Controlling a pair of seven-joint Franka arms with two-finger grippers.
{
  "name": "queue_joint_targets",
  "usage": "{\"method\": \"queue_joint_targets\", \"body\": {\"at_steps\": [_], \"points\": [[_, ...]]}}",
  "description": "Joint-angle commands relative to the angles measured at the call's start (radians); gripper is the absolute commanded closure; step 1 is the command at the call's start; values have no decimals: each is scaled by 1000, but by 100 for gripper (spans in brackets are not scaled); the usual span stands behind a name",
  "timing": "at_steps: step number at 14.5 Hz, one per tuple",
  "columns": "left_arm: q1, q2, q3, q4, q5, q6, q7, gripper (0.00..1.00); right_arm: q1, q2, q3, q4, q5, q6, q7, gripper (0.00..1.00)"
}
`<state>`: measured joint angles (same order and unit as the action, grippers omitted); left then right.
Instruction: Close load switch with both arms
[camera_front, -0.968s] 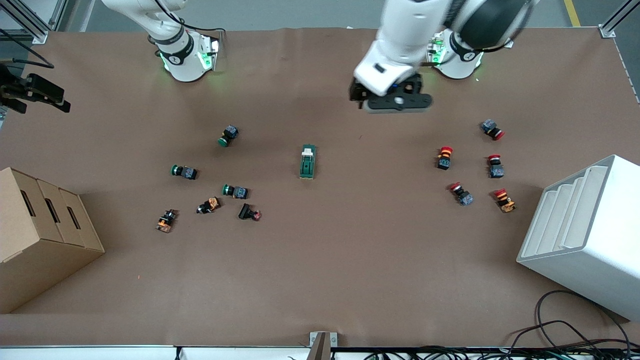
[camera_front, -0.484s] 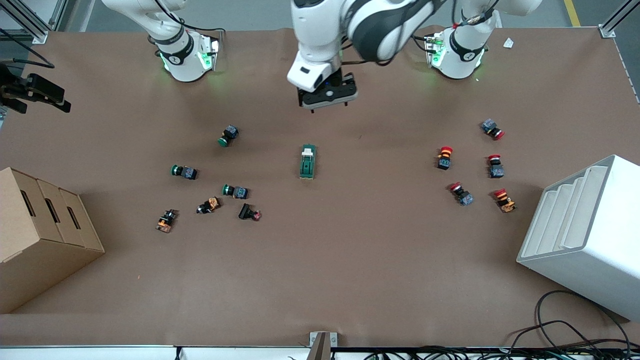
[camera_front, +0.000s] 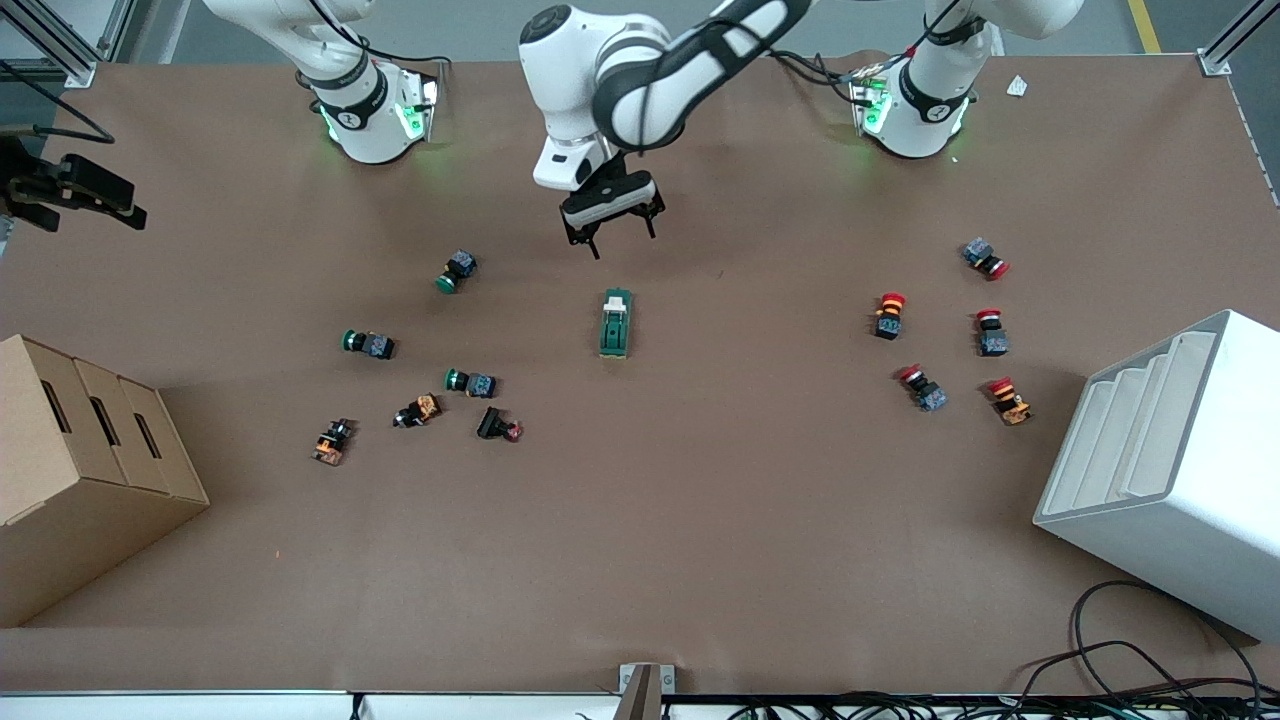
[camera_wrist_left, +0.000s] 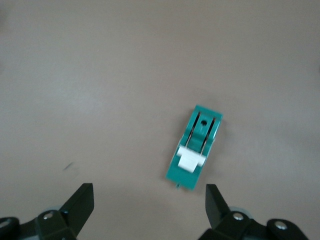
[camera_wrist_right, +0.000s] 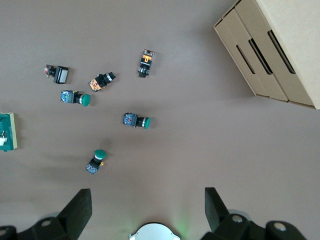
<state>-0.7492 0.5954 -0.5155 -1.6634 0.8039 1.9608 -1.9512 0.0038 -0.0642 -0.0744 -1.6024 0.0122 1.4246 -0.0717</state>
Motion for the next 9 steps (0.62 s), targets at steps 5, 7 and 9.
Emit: {"method": "queue_joint_targets", "body": {"at_steps": [5, 7, 9], "points": [[-68, 182, 3, -4, 441, 0, -396, 1, -7, 227, 2, 35, 19, 51, -8, 0], [-84, 208, 5, -15, 516, -2, -405, 2, 46, 234, 8, 39, 11, 86, 15, 0], [-87, 213, 15, -73, 646, -8, -438, 2, 88, 239, 12, 26, 23, 99, 193, 0]]}}
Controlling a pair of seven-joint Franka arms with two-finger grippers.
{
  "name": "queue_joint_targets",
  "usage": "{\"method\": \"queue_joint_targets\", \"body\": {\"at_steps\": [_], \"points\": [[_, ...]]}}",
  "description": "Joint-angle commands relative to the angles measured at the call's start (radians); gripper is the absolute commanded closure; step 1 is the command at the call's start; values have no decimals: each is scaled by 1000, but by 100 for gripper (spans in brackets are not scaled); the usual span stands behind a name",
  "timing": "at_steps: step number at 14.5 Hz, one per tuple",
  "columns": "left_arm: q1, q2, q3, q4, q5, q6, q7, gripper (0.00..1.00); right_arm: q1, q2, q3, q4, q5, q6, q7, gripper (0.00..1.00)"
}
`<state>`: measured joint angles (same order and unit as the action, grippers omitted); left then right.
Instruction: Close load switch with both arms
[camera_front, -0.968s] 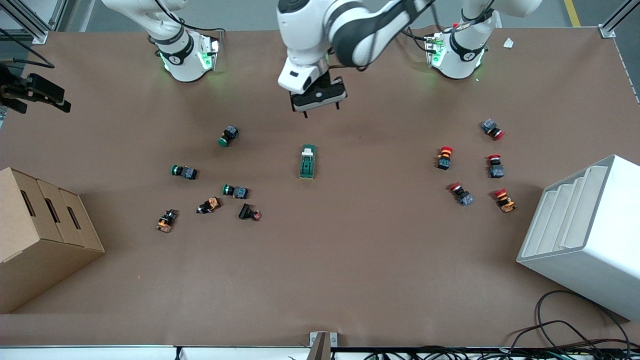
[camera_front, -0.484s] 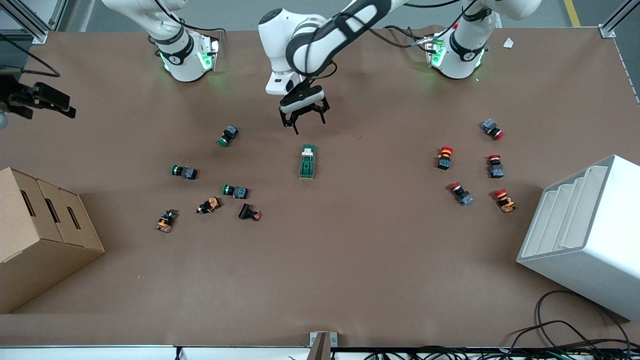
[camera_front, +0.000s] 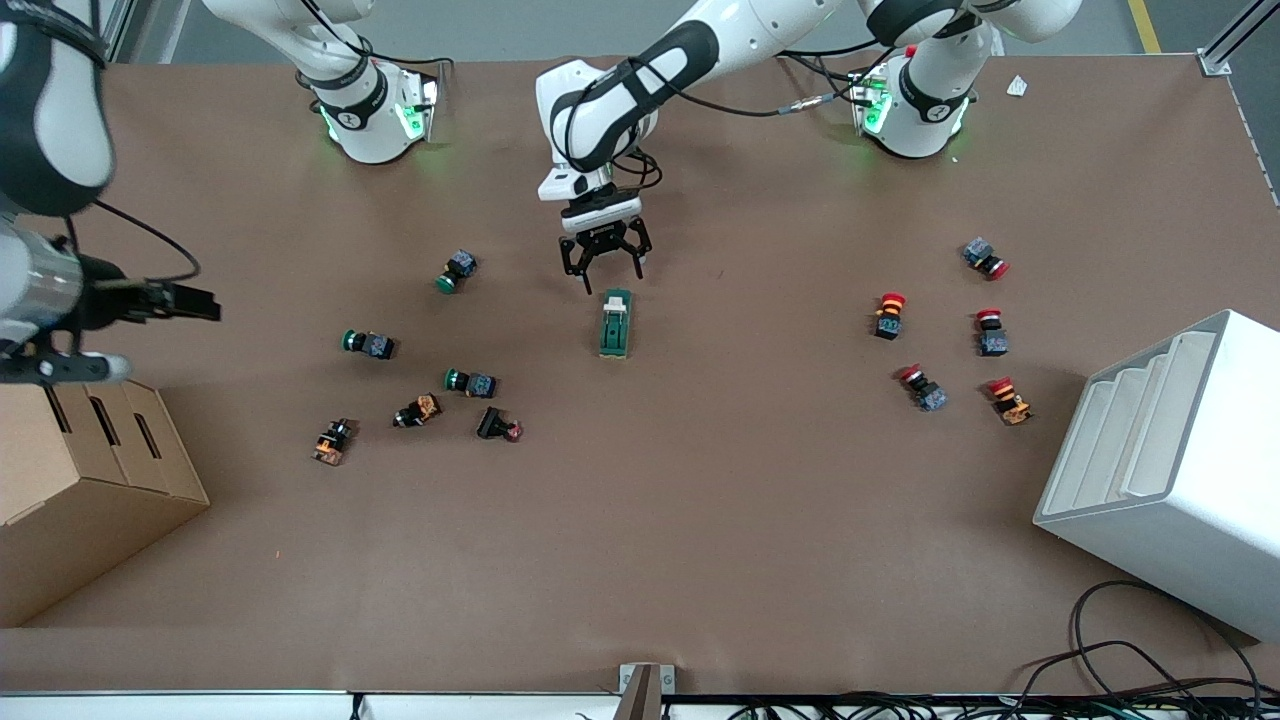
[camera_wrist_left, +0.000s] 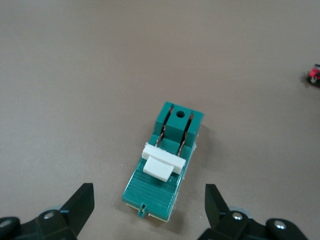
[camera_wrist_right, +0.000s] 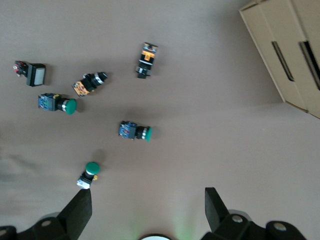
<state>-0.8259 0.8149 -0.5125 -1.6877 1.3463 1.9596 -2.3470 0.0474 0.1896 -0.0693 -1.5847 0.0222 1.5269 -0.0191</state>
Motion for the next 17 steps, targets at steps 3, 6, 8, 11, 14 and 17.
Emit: {"method": "queue_joint_targets", "body": {"at_steps": [3, 6, 8, 11, 14, 17], "points": [[-9, 19, 31, -95, 284, -8, -196, 2, 150, -1, 8, -20, 66, 27, 409, 0], [-9, 46, 49, -106, 422, -11, -284, 2, 279, 19, 8, -78, 149, 142, 676, 0], [-10, 52, 51, -106, 435, -13, -290, 2, 372, 54, 8, -96, 160, 224, 840, 0], [-18, 81, 68, -106, 491, -16, -284, 2, 478, 131, 9, -98, 202, 320, 972, 0], [-53, 111, 92, -106, 521, -51, -270, 2, 551, 183, 8, -154, 275, 447, 1054, 0], [-81, 135, 104, -104, 518, -61, -258, 2, 612, 214, 9, -250, 347, 622, 1076, 0]]}}
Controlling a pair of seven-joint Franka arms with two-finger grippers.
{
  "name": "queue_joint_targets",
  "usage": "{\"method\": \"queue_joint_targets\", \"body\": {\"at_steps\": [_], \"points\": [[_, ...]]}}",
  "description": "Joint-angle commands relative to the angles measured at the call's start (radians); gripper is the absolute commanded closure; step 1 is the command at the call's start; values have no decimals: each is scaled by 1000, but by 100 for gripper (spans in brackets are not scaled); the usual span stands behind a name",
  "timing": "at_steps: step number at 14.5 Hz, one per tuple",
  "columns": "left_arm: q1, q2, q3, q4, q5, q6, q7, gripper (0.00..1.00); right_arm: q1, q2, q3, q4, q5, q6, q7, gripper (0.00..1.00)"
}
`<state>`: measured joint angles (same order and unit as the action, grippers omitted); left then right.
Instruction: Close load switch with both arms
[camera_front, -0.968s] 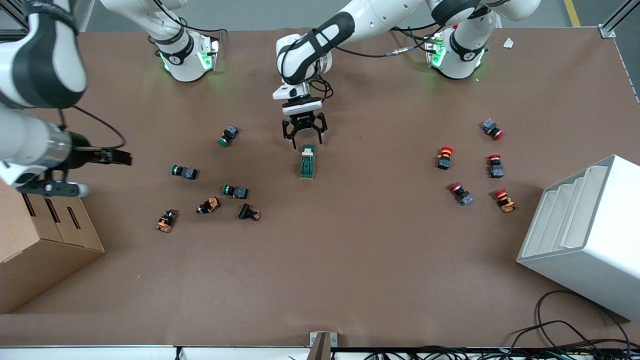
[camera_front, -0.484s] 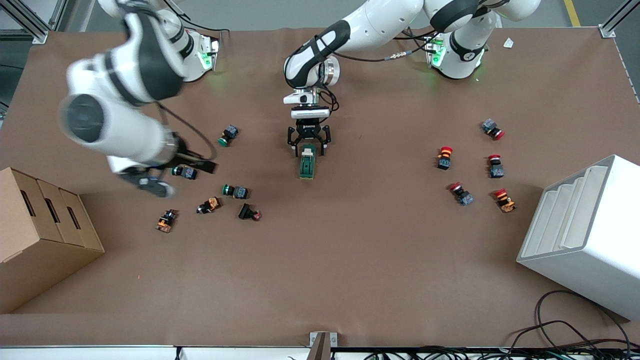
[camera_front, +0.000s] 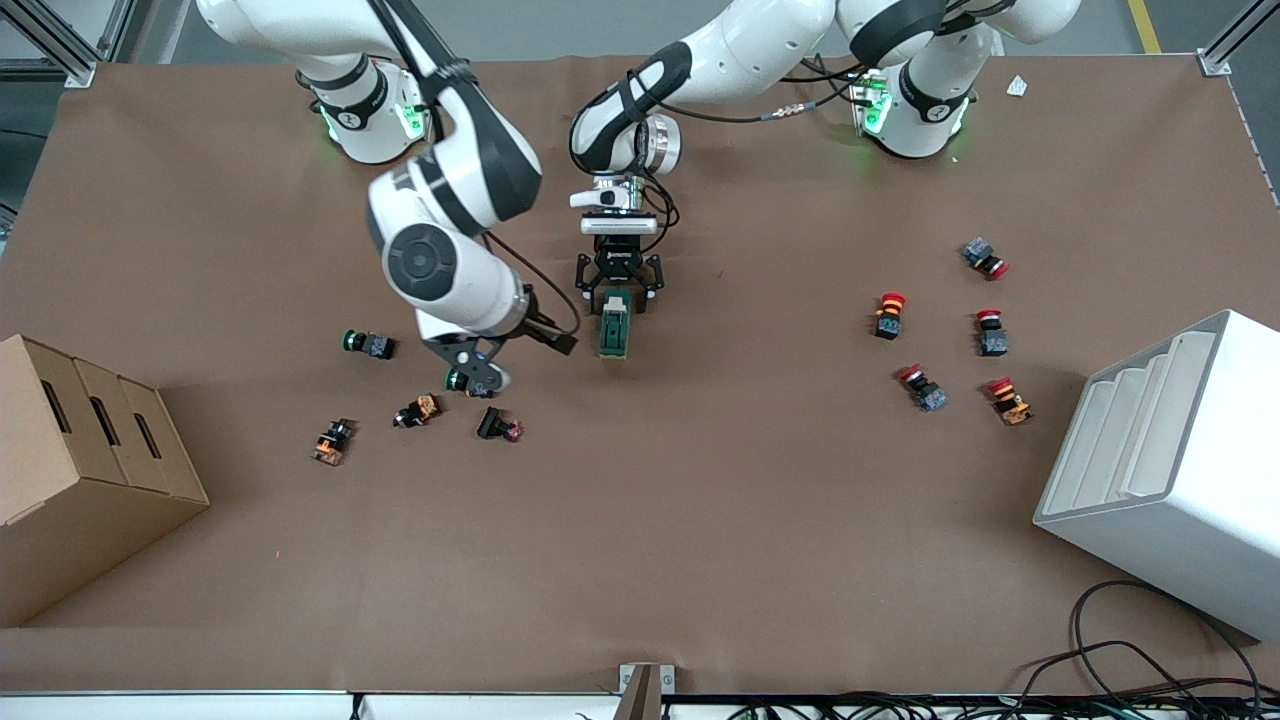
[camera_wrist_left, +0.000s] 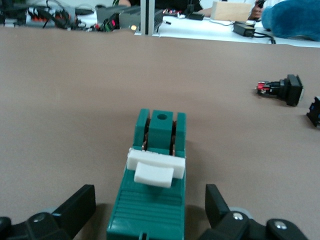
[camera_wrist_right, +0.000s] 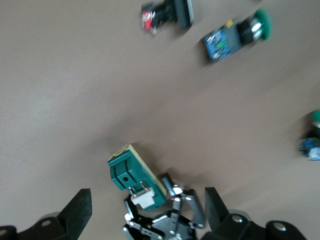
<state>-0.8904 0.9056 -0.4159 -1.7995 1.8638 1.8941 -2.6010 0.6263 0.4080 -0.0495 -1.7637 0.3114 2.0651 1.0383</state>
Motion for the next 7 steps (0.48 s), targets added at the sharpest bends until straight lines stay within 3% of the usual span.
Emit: {"method": "queue_joint_targets", "body": {"at_steps": [1, 7], "points": [[-27, 47, 8, 9, -8, 5, -4, 2, 44, 20, -10, -72, 90, 104, 19, 0], [-35, 68, 9, 9, -9, -23, -5, 2, 125, 106, -10, -71, 188, 194, 19, 0]]}}
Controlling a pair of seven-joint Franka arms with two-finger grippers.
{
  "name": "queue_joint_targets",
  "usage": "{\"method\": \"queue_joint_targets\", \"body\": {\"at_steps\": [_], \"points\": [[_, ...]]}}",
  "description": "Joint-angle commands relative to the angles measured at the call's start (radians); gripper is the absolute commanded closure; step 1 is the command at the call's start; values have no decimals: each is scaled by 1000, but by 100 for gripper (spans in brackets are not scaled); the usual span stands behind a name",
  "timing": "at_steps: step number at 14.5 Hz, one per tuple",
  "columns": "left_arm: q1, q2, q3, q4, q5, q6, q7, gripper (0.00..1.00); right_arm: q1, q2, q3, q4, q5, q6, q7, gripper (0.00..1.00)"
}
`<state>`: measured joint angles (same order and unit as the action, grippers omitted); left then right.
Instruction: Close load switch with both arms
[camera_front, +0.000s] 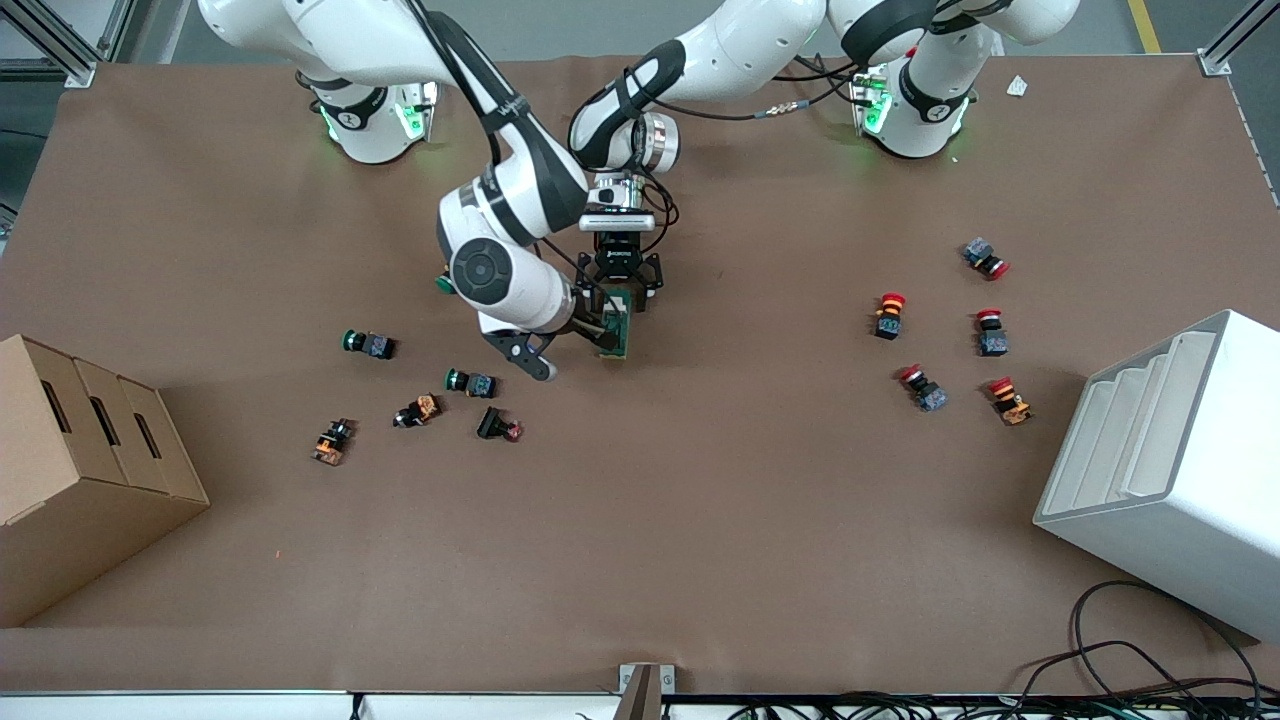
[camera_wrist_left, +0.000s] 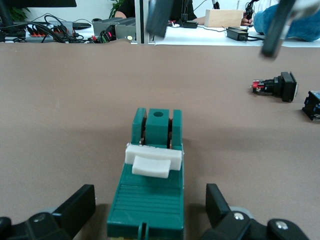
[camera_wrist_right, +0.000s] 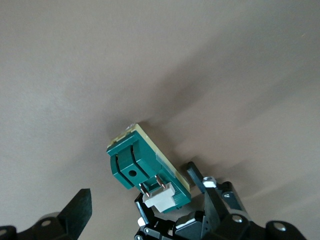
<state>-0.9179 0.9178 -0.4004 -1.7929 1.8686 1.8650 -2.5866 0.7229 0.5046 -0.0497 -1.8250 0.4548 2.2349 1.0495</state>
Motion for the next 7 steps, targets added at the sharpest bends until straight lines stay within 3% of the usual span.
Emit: {"method": "queue_joint_targets", "body": {"at_steps": [1, 7], "points": [[-7, 59, -6, 3, -14, 6, -20, 2, 35, 18, -10, -11, 62, 44, 7, 0], [-21, 61, -8, 0, -29, 0, -24, 2, 92, 43, -10, -13, 102, 58, 9, 0]]}}
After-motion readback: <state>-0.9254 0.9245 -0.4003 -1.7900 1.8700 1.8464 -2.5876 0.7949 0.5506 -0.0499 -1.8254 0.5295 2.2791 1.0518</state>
